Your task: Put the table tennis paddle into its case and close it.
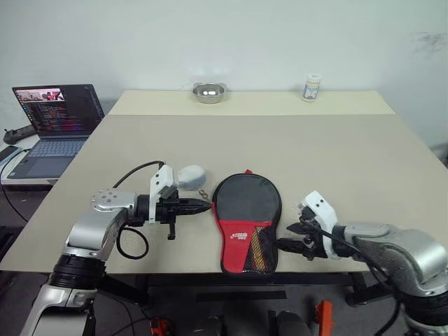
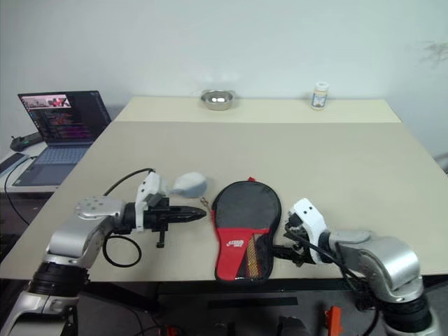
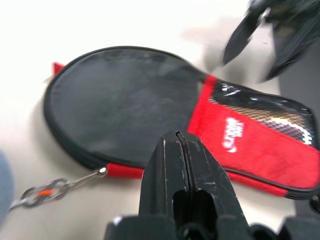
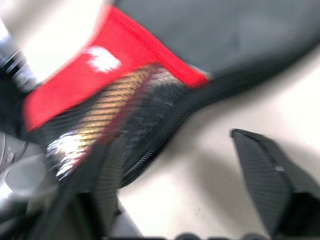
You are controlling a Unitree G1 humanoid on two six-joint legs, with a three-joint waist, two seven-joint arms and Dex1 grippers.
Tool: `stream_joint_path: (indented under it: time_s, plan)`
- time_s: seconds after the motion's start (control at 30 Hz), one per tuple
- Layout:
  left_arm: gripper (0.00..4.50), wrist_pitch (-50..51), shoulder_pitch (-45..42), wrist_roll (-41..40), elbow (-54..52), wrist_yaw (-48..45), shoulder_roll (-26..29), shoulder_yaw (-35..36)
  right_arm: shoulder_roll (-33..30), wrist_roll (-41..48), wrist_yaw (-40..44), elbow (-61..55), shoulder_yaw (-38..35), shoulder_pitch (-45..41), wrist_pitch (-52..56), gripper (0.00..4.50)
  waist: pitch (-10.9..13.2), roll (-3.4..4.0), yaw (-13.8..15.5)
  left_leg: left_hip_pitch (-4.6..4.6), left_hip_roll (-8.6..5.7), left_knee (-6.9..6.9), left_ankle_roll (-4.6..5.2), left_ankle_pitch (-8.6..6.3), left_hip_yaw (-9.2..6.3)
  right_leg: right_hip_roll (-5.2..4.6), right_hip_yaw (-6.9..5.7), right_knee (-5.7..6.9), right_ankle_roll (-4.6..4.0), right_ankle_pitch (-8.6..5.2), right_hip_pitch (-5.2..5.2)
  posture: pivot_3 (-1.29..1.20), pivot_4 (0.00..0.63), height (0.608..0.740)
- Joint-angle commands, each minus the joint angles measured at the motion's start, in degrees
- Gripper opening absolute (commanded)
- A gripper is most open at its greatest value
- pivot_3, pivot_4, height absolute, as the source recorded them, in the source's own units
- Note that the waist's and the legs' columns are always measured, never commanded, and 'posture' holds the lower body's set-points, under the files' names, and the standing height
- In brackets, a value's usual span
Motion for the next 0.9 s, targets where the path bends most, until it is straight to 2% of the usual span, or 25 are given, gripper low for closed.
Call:
stream_joint_path:
  time_s: [0.03,0.2,0.4,0.63,0.67,0.9]
  plan:
    - [0.0,0.3,-0.7,-0.4,0.0,1.0,0.5,1.7,1.0,2.0,3.5,1.7,-1.2,-4.8,-7.6,4.46,0.0,0.0,0.0,0.01,0.03,0.0,0.0,0.0,-0.02,0.02,-0.03,0.0,0.0,0.0,0.02,0.0,0.15,0.74]
    - [0.0,-1.3,-3.3,-0.5,3.0,3.2,-0.5,3.0,9.1,-1.6,0.3,11.6,4.1,-9.9,-14.3,4.46,0.0,-0.02,0.2,0.02,0.07,0.01,-0.01,0.01,-0.02,0.06,-0.01,0.01,-0.05,0.03,0.02,0.0,0.15,0.74]
    - [1.85,-1.5,-7.9,-0.3,7.9,9.4,-2.3,6.5,16.8,-7.0,-1.8,20.7,11.2,-10.1,-22.1,4.5,0.0,-0.03,0.2,-0.04,0.03,0.03,-0.24,0.13,-0.03,0.06,0.0,0.0,-0.06,0.05,-0.07,0.0,0.15,0.74]
    - [4.26,-4.6,-11.2,2.3,14.5,12.2,-1.1,7.3,18.9,-8.9,-1.7,22.0,14.1,-9.0,-24.2,4.5,0.0,-0.03,0.2,-0.03,0.03,0.02,-0.28,0.14,-0.02,0.07,0.03,0.01,-0.05,0.05,-0.1,0.0,0.15,0.74]
    - [4.46,-6.3,-12.0,3.7,16.3,13.2,-1.1,7.1,19.1,-9.1,-1.8,22.0,14.4,-8.9,-24.3,4.5,0.0,-0.03,0.2,-0.03,0.04,0.02,-0.28,0.14,-0.03,0.09,0.02,0.01,-0.06,0.05,-0.1,0.0,0.15,0.74]
    - [4.46,-15.8,-19.9,12.3,35.0,13.4,-2.0,2.7,20.9,-9.8,-3.3,22.0,14.9,-8.7,-24.5,4.5,0.0,-0.03,0.2,-0.02,0.02,0.04,-0.28,0.14,-0.03,0.1,0.02,0.05,-0.05,0.05,-0.09,0.0,0.15,0.74]
